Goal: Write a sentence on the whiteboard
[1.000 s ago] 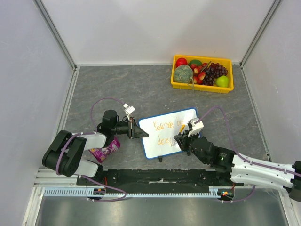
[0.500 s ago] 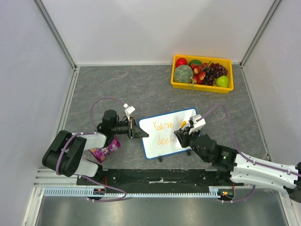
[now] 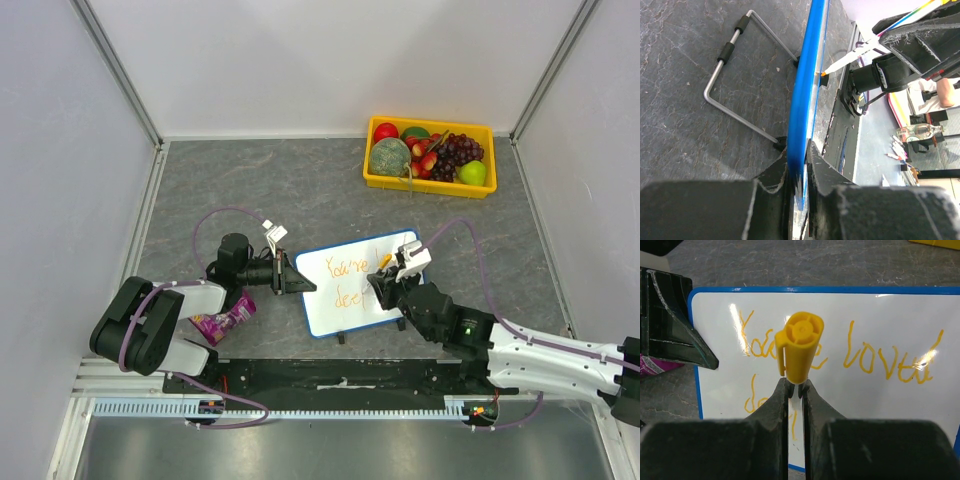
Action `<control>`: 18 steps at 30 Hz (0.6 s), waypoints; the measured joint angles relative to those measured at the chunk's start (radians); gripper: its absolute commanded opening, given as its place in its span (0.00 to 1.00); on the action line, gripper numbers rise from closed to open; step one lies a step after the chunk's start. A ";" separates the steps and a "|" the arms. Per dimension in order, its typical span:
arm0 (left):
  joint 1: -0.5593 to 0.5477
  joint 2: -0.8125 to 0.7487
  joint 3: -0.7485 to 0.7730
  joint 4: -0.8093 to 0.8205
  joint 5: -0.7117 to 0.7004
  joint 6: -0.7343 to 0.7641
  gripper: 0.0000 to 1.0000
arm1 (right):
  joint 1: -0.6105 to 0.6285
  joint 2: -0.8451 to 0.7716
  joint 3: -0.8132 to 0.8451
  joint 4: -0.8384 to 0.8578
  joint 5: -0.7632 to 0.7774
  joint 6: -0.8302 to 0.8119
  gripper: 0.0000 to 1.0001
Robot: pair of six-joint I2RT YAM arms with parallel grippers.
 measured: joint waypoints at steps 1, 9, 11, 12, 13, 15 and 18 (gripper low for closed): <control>0.000 0.000 0.000 0.000 0.000 0.000 0.02 | -0.001 0.006 0.000 0.007 0.003 0.000 0.00; 0.000 0.000 0.000 0.000 0.000 0.000 0.02 | -0.008 0.045 0.001 0.034 0.008 0.000 0.00; 0.000 0.000 0.000 0.000 0.000 0.000 0.02 | -0.010 0.045 0.001 0.034 0.008 0.001 0.00; 0.000 0.000 0.000 0.000 0.000 0.000 0.02 | -0.012 0.044 0.001 0.034 0.008 0.002 0.00; 0.000 0.000 0.000 0.000 0.000 0.000 0.02 | -0.014 0.043 0.001 0.034 0.009 0.002 0.00; 0.000 0.000 0.000 0.000 0.000 0.000 0.02 | -0.019 0.035 0.001 0.030 0.014 0.004 0.00; 0.000 0.000 0.000 0.000 0.000 0.000 0.02 | -0.027 0.018 0.001 0.016 0.022 0.005 0.00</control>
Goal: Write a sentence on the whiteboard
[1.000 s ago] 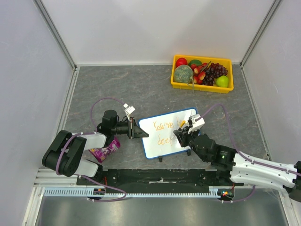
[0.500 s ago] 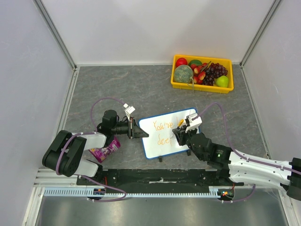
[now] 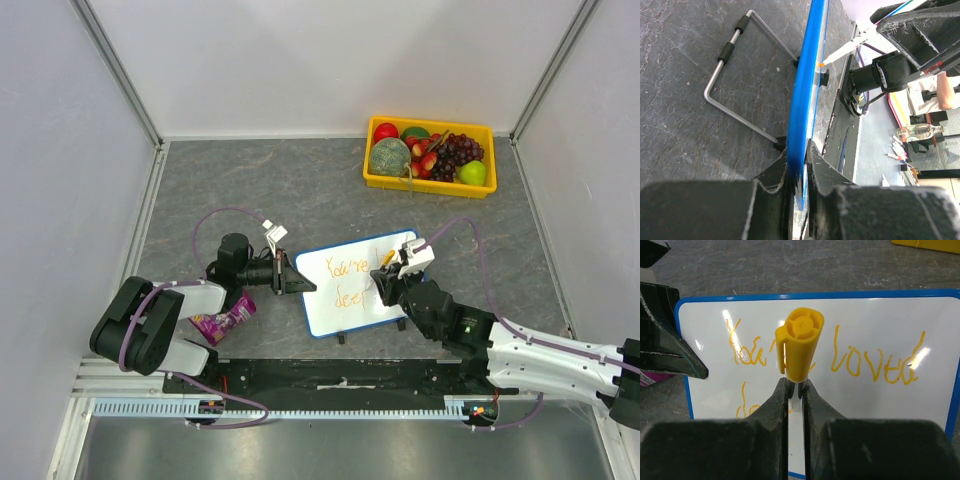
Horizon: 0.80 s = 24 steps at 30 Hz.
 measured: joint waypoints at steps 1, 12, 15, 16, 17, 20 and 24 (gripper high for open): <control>0.000 0.000 0.000 0.000 0.000 0.000 0.02 | -0.002 -0.005 0.000 -0.005 0.004 0.000 0.00; 0.000 0.002 0.000 0.001 0.001 0.000 0.02 | -0.006 -0.028 -0.010 -0.036 -0.002 0.021 0.00; 0.000 0.002 0.001 0.002 0.001 0.000 0.02 | -0.006 -0.035 -0.021 -0.040 -0.016 0.032 0.00; 0.000 0.002 0.001 0.002 0.001 0.000 0.02 | -0.006 -0.036 -0.025 -0.040 -0.019 0.036 0.00; 0.000 0.002 0.001 0.002 0.001 0.000 0.02 | -0.006 -0.037 -0.028 -0.042 -0.023 0.039 0.00; 0.000 0.002 0.001 0.002 0.001 0.000 0.02 | -0.006 -0.037 -0.034 -0.041 -0.032 0.047 0.00; 0.000 0.002 0.001 0.001 0.002 0.000 0.02 | -0.006 -0.037 -0.037 -0.039 -0.041 0.056 0.00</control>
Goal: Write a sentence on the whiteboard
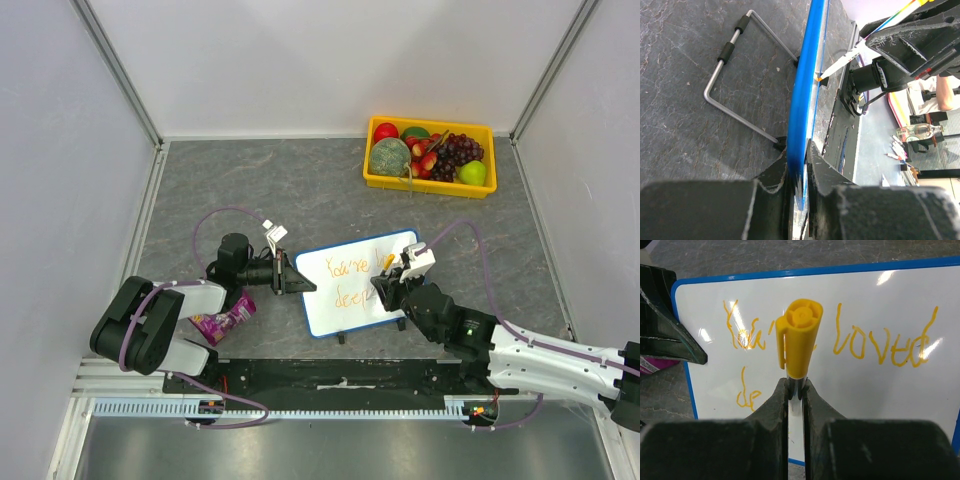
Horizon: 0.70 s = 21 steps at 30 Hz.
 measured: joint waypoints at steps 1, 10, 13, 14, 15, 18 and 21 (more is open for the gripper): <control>0.000 0.000 0.000 0.000 0.000 0.000 0.02 | 0.000 0.000 0.000 0.000 0.000 0.003 0.00; 0.000 0.000 0.000 0.000 0.000 0.000 0.02 | 0.000 -0.016 0.000 0.005 -0.012 0.012 0.00; 0.000 0.000 0.000 0.000 0.000 0.000 0.02 | -0.001 -0.057 0.000 0.005 -0.008 0.009 0.00; 0.000 0.000 0.000 0.000 0.000 0.000 0.02 | -0.001 -0.073 0.000 0.005 -0.005 0.006 0.00; 0.000 0.000 0.000 0.000 0.000 0.000 0.02 | -0.001 -0.089 0.002 0.006 0.003 0.002 0.00; 0.000 0.000 0.000 0.000 0.000 0.000 0.02 | -0.005 -0.097 0.012 0.006 0.023 -0.013 0.00; 0.000 0.000 0.000 0.000 0.000 0.000 0.02 | -0.012 -0.078 0.023 0.006 0.041 -0.025 0.00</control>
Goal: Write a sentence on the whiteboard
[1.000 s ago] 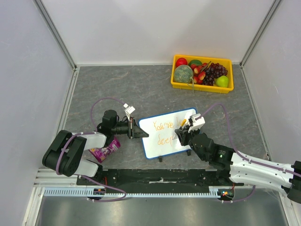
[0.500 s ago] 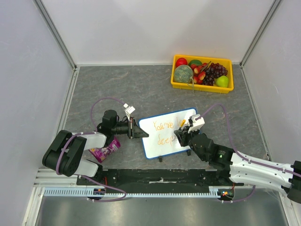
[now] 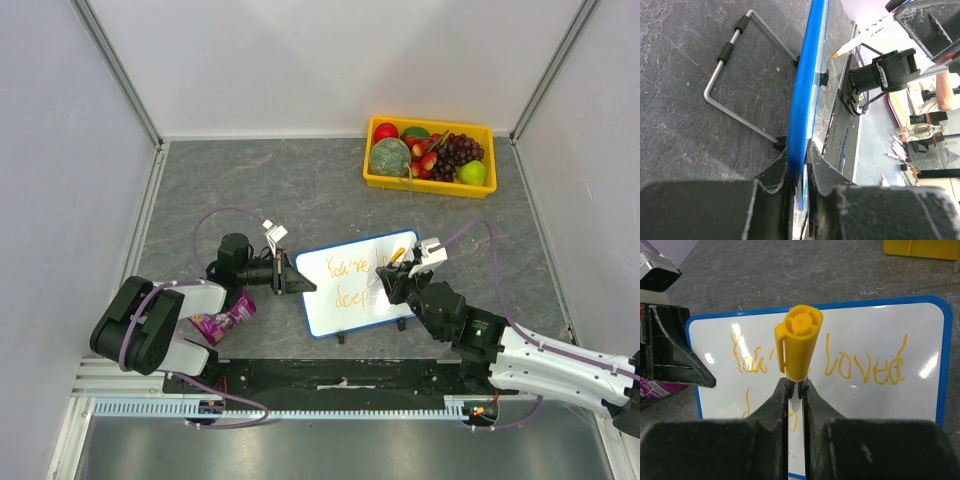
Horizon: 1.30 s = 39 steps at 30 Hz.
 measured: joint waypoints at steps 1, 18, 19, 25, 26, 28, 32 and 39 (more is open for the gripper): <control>0.000 0.000 0.000 0.000 0.000 0.000 0.02 | -0.002 0.007 0.002 0.000 0.006 -0.003 0.00; 0.000 0.000 0.000 0.000 0.000 0.000 0.02 | -0.046 0.058 0.018 0.034 0.026 -0.037 0.00; 0.000 0.000 0.000 0.000 0.000 0.000 0.02 | -0.051 0.063 0.018 0.037 0.025 -0.039 0.00; 0.000 0.000 0.000 0.000 0.000 0.001 0.02 | -0.076 0.098 0.027 0.049 0.001 -0.042 0.00; 0.000 0.000 0.000 -0.001 0.000 0.001 0.02 | -0.078 0.103 0.029 0.054 -0.005 -0.042 0.00; 0.000 0.000 0.000 -0.001 0.000 0.001 0.02 | -0.082 0.108 0.030 0.059 -0.016 -0.041 0.00; 0.000 0.000 0.000 -0.001 0.000 0.001 0.02 | -0.089 0.109 0.030 0.058 -0.032 -0.034 0.00; 0.000 0.000 0.000 -0.001 0.000 0.001 0.02 | -0.093 0.101 0.025 0.041 -0.056 -0.012 0.00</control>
